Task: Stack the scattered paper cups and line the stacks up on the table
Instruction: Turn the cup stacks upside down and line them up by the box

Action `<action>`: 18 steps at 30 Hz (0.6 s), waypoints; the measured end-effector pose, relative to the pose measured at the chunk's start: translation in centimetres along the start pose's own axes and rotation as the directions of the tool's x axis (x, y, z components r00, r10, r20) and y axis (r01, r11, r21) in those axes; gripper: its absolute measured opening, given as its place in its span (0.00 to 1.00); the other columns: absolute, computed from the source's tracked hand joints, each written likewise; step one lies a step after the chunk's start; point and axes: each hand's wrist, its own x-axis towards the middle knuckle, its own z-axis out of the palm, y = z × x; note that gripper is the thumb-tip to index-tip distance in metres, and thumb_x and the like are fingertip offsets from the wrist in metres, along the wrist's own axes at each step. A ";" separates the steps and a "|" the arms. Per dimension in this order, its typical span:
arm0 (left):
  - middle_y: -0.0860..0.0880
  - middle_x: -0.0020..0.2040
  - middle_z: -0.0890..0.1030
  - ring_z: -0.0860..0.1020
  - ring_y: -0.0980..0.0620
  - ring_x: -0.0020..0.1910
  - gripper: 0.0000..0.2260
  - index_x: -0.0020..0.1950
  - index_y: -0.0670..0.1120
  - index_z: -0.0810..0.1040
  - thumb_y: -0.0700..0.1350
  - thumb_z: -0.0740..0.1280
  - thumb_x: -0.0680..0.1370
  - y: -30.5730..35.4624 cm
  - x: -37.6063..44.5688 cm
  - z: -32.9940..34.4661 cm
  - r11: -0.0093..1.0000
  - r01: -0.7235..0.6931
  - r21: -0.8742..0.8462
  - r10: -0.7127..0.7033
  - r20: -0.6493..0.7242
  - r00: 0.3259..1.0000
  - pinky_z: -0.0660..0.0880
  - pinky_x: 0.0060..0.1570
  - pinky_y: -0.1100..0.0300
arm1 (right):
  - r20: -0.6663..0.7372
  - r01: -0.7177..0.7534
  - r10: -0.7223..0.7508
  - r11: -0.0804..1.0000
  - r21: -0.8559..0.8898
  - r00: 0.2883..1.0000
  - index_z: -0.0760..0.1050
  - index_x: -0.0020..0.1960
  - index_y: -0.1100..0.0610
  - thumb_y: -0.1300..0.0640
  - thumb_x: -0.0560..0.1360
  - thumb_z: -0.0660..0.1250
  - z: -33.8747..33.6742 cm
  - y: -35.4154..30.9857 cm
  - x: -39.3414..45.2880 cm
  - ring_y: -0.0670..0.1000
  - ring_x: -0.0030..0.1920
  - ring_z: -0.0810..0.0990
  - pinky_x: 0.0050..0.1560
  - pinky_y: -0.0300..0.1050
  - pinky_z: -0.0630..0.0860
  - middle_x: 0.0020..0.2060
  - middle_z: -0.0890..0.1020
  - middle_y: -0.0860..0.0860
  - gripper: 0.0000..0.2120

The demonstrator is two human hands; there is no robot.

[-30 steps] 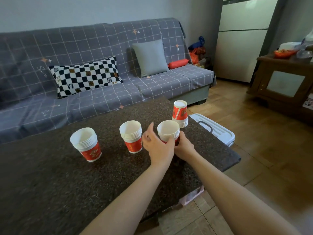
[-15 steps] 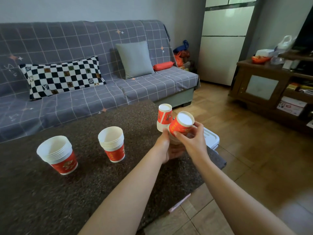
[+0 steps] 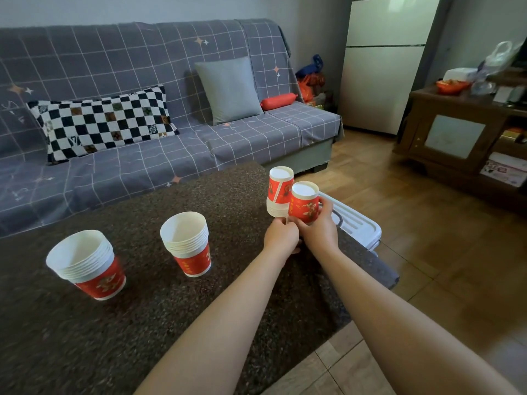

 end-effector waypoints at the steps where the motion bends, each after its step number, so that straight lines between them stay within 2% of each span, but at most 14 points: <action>1: 0.44 0.59 0.78 0.80 0.46 0.53 0.17 0.65 0.46 0.71 0.43 0.56 0.78 0.0 -0.1 0.1 1.000 -0.010 0.015 0.010 -0.007 1.000 0.77 0.41 0.56 | 0.012 -0.007 0.007 1.000 0.004 1.000 0.59 0.67 0.48 0.54 0.68 0.74 -0.1 -0.1 -0.1 0.55 0.61 0.76 0.58 0.52 0.74 0.61 0.77 0.52 0.34; 2: 0.44 0.59 0.77 0.80 0.46 0.53 0.17 0.65 0.46 0.71 0.43 0.57 0.77 0.0 -0.3 0.1 0.999 -0.012 0.032 0.012 -0.022 1.000 0.78 0.41 0.56 | 0.018 -0.012 0.012 1.000 0.006 1.000 0.57 0.69 0.49 0.55 0.68 0.74 -0.2 -0.1 -0.2 0.55 0.62 0.75 0.59 0.51 0.73 0.62 0.76 0.53 0.36; 4: 0.44 0.61 0.76 0.80 0.46 0.52 0.20 0.67 0.46 0.68 0.45 0.58 0.76 0.0 -1.1 0.0 0.998 -0.010 0.054 0.014 -0.068 0.998 0.80 0.47 0.53 | -0.024 -0.007 0.006 0.999 -0.054 1.000 0.55 0.71 0.50 0.53 0.67 0.74 -0.5 -0.3 -0.7 0.56 0.65 0.72 0.63 0.55 0.70 0.64 0.75 0.54 0.40; 7: 0.44 0.64 0.75 0.78 0.45 0.57 0.22 0.69 0.47 0.66 0.48 0.60 0.75 0.1 -2.3 -0.9 0.994 -0.052 0.100 0.065 -0.134 0.989 0.78 0.54 0.51 | -0.164 0.054 -0.088 0.978 -0.202 0.983 0.59 0.71 0.55 0.55 0.68 0.72 -0.8 -1.5 -2.6 0.59 0.69 0.63 0.69 0.57 0.61 0.66 0.70 0.57 0.35; 10: 0.45 0.64 0.73 0.77 0.49 0.53 0.18 0.68 0.46 0.68 0.42 0.59 0.78 0.3 -4.6 -2.6 0.974 -0.156 0.166 0.189 -0.214 0.958 0.74 0.44 0.59 | -0.195 0.225 -0.280 0.938 -0.264 0.940 0.65 0.66 0.57 0.61 0.69 0.68 -0.1 -3.1 -5.5 0.59 0.68 0.62 0.68 0.55 0.58 0.66 0.69 0.58 0.27; 12: 0.45 0.64 0.73 0.77 0.49 0.54 0.15 0.65 0.47 0.71 0.40 0.59 0.78 0.3 -6.6 -4.3 0.911 -0.268 0.313 0.354 -0.260 0.898 0.75 0.46 0.58 | -0.119 0.300 -0.337 0.920 -0.252 0.934 0.68 0.63 0.58 0.64 0.70 0.67 0.8 -3.8 -7.2 0.57 0.65 0.65 0.65 0.52 0.61 0.63 0.71 0.56 0.22; 14: 0.45 0.63 0.72 0.73 0.46 0.60 0.15 0.63 0.46 0.73 0.39 0.59 0.77 0.0 -7.9 -6.2 0.702 -0.322 0.635 0.593 -0.270 0.759 0.71 0.56 0.54 | 0.021 0.323 -0.325 0.926 -0.197 0.945 0.70 0.60 0.57 0.64 0.70 0.68 2.3 -3.9 -8.1 0.55 0.60 0.71 0.59 0.49 0.70 0.57 0.75 0.54 0.20; 15: 0.45 0.63 0.72 0.70 0.45 0.63 0.16 0.63 0.46 0.73 0.39 0.60 0.76 -0.2 -8.2 -7.3 0.579 -0.296 0.760 0.689 -0.262 0.676 0.68 0.59 0.53 | 0.115 0.316 -0.299 0.930 -0.189 0.947 0.70 0.60 0.56 0.61 0.69 0.70 3.3 -4.0 -8.5 0.54 0.57 0.73 0.57 0.49 0.72 0.55 0.76 0.53 0.20; 16: 0.45 0.65 0.71 0.68 0.44 0.65 0.17 0.64 0.46 0.72 0.40 0.60 0.75 -0.3 -8.3 -8.4 0.493 -0.231 0.839 0.736 -0.261 0.624 0.65 0.62 0.52 | 0.212 0.302 -0.259 0.931 -0.206 0.942 0.70 0.61 0.55 0.58 0.69 0.72 4.2 -4.0 -8.8 0.53 0.56 0.75 0.56 0.50 0.74 0.55 0.77 0.52 0.22; 18: 0.45 0.68 0.69 0.64 0.44 0.69 0.20 0.68 0.46 0.68 0.41 0.62 0.75 -0.4 -8.5 -10.4 0.431 -0.060 0.900 0.698 -0.291 0.654 0.58 0.69 0.49 | 0.381 0.246 -0.148 0.943 -0.224 0.913 0.67 0.65 0.54 0.52 0.69 0.72 6.0 -4.0 -9.4 0.54 0.60 0.74 0.59 0.54 0.74 0.59 0.77 0.52 0.28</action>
